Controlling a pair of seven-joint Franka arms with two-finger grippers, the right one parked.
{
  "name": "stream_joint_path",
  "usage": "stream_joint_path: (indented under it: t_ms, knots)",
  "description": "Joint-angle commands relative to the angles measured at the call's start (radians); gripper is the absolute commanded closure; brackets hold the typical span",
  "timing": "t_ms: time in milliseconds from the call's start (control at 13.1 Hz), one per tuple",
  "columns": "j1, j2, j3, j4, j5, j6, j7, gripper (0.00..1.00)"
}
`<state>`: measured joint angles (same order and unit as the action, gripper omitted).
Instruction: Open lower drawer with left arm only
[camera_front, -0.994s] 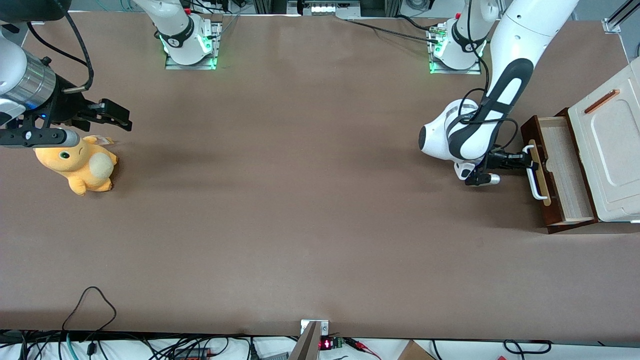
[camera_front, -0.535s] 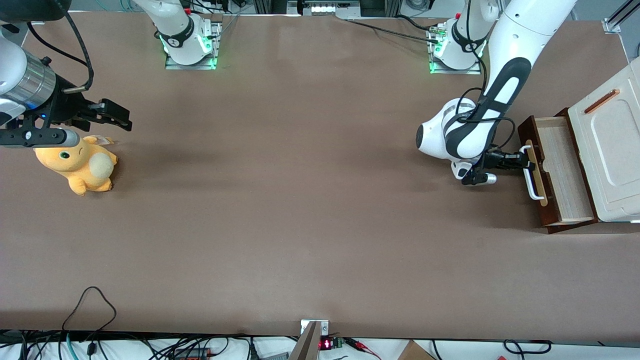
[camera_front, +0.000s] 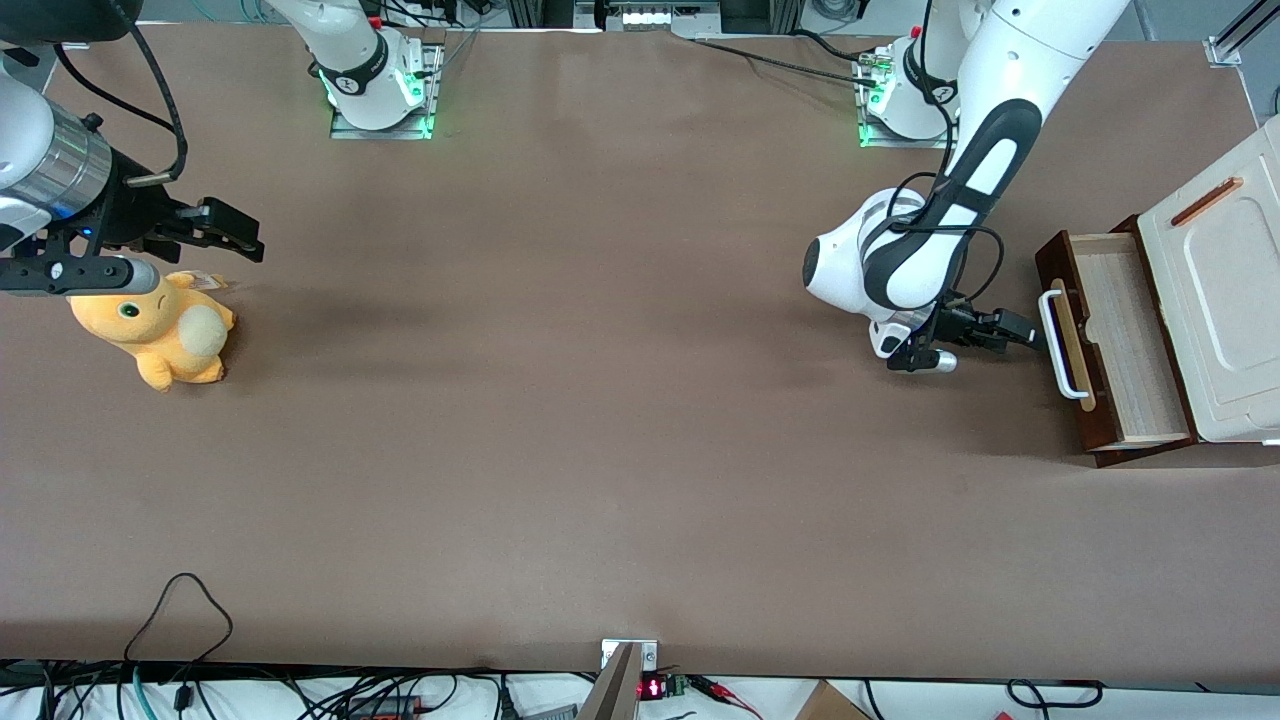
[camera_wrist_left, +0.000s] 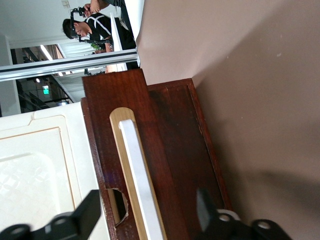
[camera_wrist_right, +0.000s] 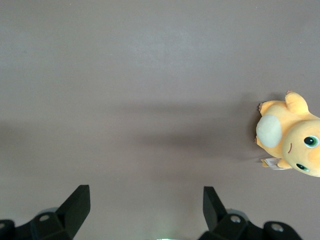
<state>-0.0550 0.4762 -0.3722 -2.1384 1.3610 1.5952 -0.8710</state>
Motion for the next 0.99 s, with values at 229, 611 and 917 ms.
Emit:
stream_joint_path:
  t_ms: [229,611,917]
  knots:
    - [0.004,-0.123,-0.03,0.219,-0.389,0.039,0.22,0.0]
    - [0.04,-0.214,-0.017,0.437,-0.719,-0.01,0.486,0.0]
    - [0.082,-0.315,0.019,0.503,-0.992,-0.02,0.541,0.0]
